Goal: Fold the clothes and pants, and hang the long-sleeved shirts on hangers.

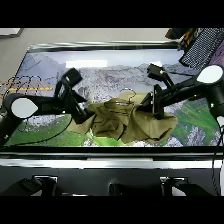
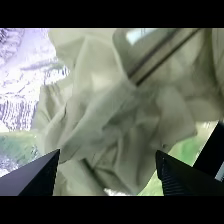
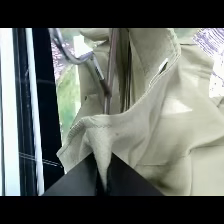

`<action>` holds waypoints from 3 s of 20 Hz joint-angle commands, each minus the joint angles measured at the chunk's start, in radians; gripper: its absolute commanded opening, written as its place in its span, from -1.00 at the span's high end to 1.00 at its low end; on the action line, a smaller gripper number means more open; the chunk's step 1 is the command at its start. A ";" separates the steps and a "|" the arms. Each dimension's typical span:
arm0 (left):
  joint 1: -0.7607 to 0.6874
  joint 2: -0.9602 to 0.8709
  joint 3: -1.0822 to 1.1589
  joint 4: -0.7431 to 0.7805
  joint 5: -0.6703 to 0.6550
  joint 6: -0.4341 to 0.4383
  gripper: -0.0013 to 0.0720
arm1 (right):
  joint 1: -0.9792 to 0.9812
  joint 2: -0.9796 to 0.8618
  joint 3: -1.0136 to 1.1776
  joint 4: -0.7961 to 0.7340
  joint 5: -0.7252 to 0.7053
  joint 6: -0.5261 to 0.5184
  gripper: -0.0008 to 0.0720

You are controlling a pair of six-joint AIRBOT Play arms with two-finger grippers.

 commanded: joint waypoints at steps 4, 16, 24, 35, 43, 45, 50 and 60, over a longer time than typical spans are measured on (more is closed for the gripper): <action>0.051 0.001 -0.092 -0.061 0.088 0.326 -0.98 | 0.001 -0.006 0.000 0.012 0.048 -0.035 0.92; 0.041 -0.094 -0.091 -0.264 0.117 0.414 -0.75 | 0.001 -0.006 0.000 0.009 0.055 -0.035 0.92; 0.024 -0.097 -0.091 -0.281 0.120 0.412 0.92 | 0.001 -0.006 0.000 0.002 0.055 0.001 0.87; 0.024 -0.003 -0.089 -0.280 0.117 0.412 0.92 | -0.094 0.176 0.138 -0.278 -0.129 0.251 -0.56; -0.013 0.106 -0.089 -0.254 0.082 0.412 0.92 | -0.368 0.277 0.118 -0.242 -0.042 0.214 -0.48; -0.019 0.120 -0.089 -0.254 0.082 0.412 0.92 | -0.367 0.270 0.071 -0.221 -0.018 0.119 -0.48; -0.019 0.123 -0.089 -0.254 0.082 0.412 0.92 | -0.367 0.195 -0.008 -0.125 0.025 0.027 -0.48; -0.019 0.123 -0.089 -0.254 0.082 0.412 0.92 | -0.367 -0.005 -0.008 0.003 -0.026 -0.051 -0.46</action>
